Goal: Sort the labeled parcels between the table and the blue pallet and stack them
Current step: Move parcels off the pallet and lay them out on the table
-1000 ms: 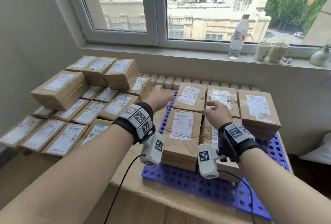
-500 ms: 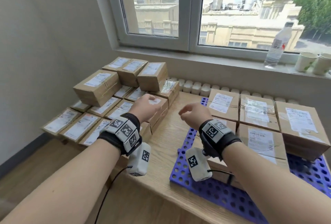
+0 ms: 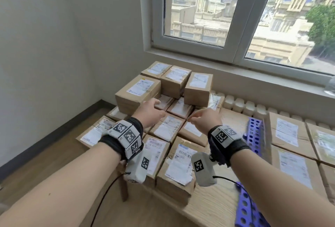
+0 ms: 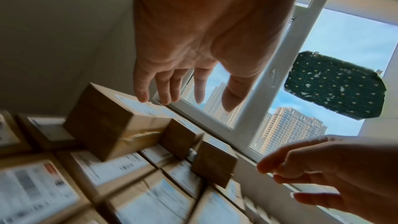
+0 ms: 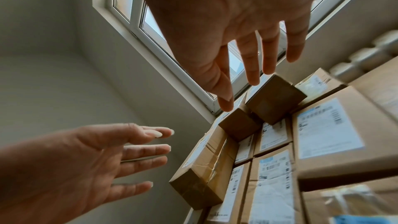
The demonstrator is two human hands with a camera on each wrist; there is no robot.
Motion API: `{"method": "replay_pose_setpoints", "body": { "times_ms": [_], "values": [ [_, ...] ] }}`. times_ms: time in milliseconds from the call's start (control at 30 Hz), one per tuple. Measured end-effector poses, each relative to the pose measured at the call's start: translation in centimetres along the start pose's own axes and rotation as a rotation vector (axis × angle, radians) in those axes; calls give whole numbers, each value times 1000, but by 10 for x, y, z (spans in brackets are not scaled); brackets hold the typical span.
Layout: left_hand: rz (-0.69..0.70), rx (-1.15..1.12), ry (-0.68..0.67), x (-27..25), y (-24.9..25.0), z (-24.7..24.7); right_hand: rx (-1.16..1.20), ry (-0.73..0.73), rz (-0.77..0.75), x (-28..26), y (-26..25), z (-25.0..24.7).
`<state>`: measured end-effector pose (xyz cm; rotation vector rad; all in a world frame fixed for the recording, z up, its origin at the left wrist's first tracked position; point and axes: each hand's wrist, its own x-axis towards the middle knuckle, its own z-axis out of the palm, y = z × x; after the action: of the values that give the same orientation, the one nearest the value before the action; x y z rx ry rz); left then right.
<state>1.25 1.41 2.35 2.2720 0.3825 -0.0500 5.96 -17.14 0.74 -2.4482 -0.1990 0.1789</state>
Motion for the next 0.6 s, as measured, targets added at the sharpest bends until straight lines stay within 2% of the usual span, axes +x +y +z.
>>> {"method": "replay_pose_setpoints", "body": {
  "times_ms": [300,600],
  "values": [
    [-106,-61,77,69,-50,-62,8,-58,-25,64,-52,50],
    [-83,-27,152,135,-66,-105,96,-133,-12,137,-90,81]
  ]
}}
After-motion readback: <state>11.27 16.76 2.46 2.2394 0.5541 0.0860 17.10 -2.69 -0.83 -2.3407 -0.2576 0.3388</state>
